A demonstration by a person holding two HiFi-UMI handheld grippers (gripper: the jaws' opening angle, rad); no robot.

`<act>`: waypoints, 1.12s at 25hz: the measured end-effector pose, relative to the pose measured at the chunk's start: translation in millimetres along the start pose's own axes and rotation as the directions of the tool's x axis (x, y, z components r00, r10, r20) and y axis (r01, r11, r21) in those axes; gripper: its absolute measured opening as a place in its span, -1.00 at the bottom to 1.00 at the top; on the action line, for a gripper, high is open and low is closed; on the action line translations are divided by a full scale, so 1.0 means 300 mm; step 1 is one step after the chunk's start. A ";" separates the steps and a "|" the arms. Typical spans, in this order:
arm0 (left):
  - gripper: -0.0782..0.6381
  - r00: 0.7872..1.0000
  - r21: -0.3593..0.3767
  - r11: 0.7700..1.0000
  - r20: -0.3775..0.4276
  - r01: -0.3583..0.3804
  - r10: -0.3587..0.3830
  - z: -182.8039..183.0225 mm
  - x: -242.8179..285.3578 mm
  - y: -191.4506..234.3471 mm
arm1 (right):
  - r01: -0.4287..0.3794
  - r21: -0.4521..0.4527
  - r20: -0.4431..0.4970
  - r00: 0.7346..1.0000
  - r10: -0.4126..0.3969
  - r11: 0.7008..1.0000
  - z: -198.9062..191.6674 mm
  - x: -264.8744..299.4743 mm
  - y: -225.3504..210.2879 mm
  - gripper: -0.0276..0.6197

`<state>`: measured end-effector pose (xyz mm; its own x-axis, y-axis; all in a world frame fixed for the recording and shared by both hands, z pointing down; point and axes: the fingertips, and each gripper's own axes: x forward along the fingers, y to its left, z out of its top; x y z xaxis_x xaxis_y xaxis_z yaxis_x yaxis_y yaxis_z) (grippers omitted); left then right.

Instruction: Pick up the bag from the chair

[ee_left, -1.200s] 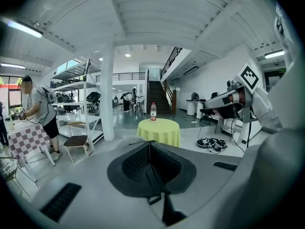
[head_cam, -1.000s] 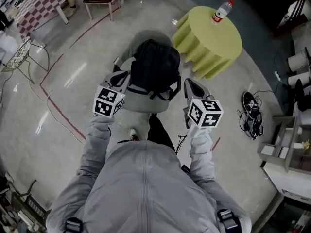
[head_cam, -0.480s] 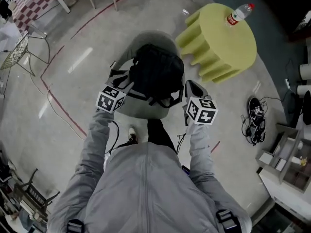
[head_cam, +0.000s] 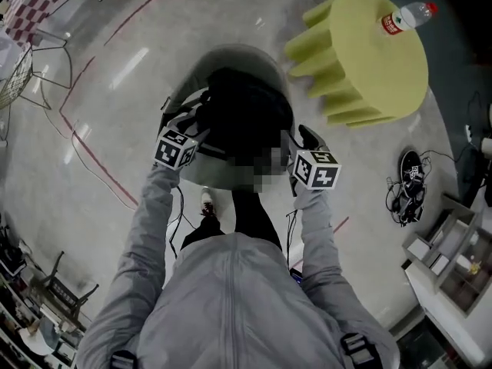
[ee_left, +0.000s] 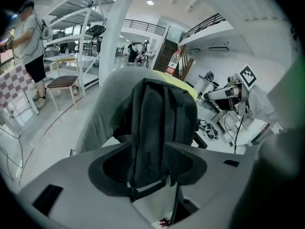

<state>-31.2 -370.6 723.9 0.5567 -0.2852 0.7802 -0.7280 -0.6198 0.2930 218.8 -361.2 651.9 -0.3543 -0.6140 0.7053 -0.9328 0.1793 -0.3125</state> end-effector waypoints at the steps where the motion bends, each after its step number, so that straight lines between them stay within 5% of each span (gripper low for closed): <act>1: -0.22 1.000 -0.013 1.000 -0.011 -0.005 0.005 -0.014 0.021 0.015 | -0.010 0.002 -0.022 1.000 0.010 1.000 -0.017 0.025 -0.005 -0.18; 8: -0.17 0.999 -0.064 0.998 -0.031 0.006 -0.008 -0.075 0.176 0.095 | -0.023 -0.010 -0.129 0.991 0.022 1.000 -0.122 0.143 -0.042 -0.13; 14: -0.17 0.997 -0.019 1.000 -0.072 0.025 -0.026 -0.111 0.268 0.106 | -0.017 0.037 -0.160 0.987 0.022 0.999 -0.170 0.217 -0.073 -0.13; 19: -0.33 0.997 -0.017 0.999 -0.063 0.047 -0.048 -0.103 0.291 0.085 | 0.006 0.069 -0.149 0.989 0.004 0.998 -0.192 0.235 -0.065 -0.46; 28: -0.60 0.998 -0.033 0.998 -0.029 0.051 -0.052 -0.131 0.254 0.049 | -0.038 -0.008 -0.175 0.984 0.036 0.999 -0.212 0.189 0.018 -0.77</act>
<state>-15.1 -372.6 809.4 0.5822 -0.2315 0.7794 -0.7116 -0.6088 0.3507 189.4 -346.2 730.7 -0.3934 -0.4632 0.7942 -0.9193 0.2087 -0.3336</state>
